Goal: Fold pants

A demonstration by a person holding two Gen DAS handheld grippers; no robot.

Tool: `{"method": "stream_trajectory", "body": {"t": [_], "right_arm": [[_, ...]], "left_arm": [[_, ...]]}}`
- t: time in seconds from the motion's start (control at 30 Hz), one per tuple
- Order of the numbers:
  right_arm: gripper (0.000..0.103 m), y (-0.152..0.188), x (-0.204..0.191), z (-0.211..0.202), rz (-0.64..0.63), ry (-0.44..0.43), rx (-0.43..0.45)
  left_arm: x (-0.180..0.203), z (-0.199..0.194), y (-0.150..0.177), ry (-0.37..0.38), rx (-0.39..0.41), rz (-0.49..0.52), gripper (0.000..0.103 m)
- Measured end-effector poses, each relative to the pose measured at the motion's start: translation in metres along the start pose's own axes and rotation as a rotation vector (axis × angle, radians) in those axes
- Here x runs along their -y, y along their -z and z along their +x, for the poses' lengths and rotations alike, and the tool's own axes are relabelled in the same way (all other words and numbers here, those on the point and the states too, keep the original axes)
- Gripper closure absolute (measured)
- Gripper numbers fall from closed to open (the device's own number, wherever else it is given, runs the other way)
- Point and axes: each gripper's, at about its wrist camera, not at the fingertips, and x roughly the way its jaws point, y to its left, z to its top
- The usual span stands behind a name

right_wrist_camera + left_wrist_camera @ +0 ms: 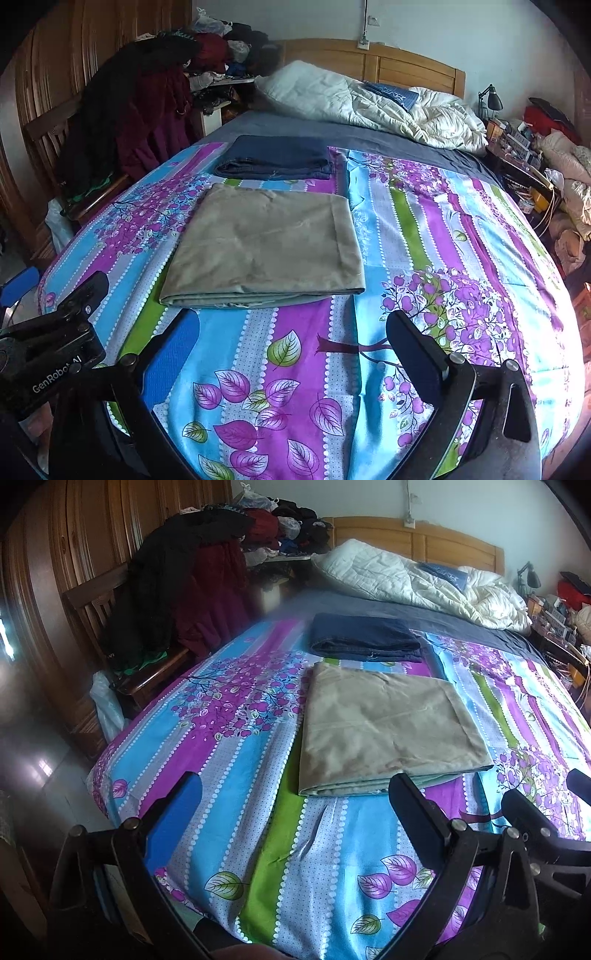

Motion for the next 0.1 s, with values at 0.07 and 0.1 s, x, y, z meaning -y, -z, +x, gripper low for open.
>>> {"method": "stream_trajectory", "body": {"t": [0.07, 0.1], "right_arm": [[0.001, -0.0001, -0.0005, 0.0, -0.007, 0.004, -0.002], [0.001, -0.0005, -0.0008, 0.0006, -0.007, 0.016, -0.007]], "left_arm": [[0.0002, -0.0004, 0.0002, 0.005, -0.001, 0.0, 0.002], [-0.0001, -0.0005, 0.0002, 0.011, -0.002, -0.001, 0.002]]}}
